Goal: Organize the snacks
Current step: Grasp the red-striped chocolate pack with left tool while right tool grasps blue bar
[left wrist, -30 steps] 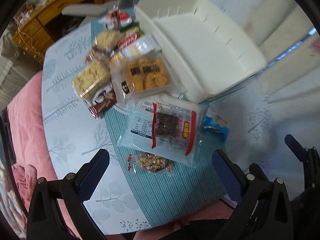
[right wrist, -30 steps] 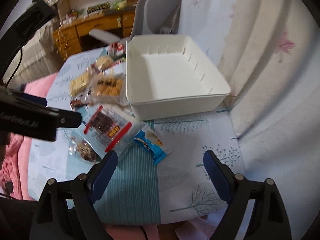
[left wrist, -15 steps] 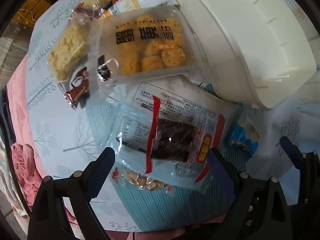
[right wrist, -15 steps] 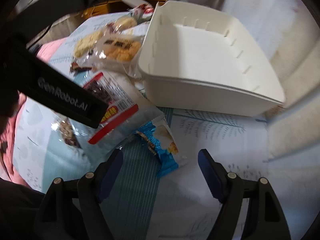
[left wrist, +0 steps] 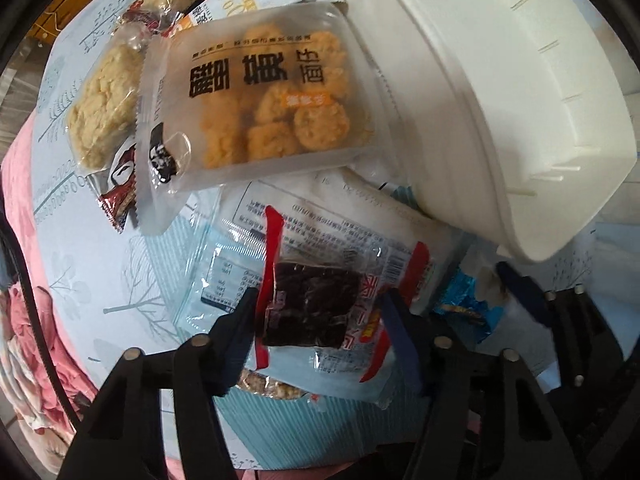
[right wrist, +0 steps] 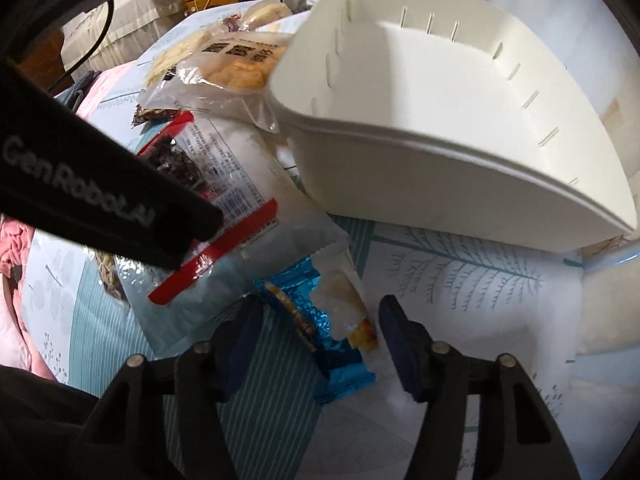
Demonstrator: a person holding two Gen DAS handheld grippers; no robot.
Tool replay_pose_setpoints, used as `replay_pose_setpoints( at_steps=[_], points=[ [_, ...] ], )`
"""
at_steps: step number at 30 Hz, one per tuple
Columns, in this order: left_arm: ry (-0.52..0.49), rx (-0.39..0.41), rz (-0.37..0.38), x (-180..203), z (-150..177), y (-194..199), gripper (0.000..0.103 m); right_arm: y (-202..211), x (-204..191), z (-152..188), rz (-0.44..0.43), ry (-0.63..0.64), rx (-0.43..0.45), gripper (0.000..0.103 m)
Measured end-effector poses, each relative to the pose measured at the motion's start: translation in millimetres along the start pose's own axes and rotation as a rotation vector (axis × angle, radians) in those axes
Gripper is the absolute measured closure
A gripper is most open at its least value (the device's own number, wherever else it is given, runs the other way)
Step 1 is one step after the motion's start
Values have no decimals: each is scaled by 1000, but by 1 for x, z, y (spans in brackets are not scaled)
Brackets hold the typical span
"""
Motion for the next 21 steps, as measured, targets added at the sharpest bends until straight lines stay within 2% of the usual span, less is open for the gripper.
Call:
replay_pose_setpoints(
  at_steps=[3, 8, 15, 21],
  points=[
    [-6, 4, 2, 5, -1, 2, 46, -4, 2, 2, -1, -13, -8, 53],
    [-16, 8, 9, -4, 9, 9, 52, -4, 1, 9, -27, -45, -20, 66],
    [-22, 36, -23, -28, 40, 15, 53, -2, -4, 24, -110, -137, -48, 67],
    [-19, 86, -16, -52, 64, 39, 54, 16, -17, 35, -169, -190, -13, 67]
  ],
)
Point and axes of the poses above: each gripper's, at about its wrist camera, not at the fingertips, and y roughly against the way its jaws point, x to its right, z to its underside, the point moved 6 cm from there along -y, roughly the way its jaws point, and after that the axes turned 14 degrees about -x, right-handed, at the moved point
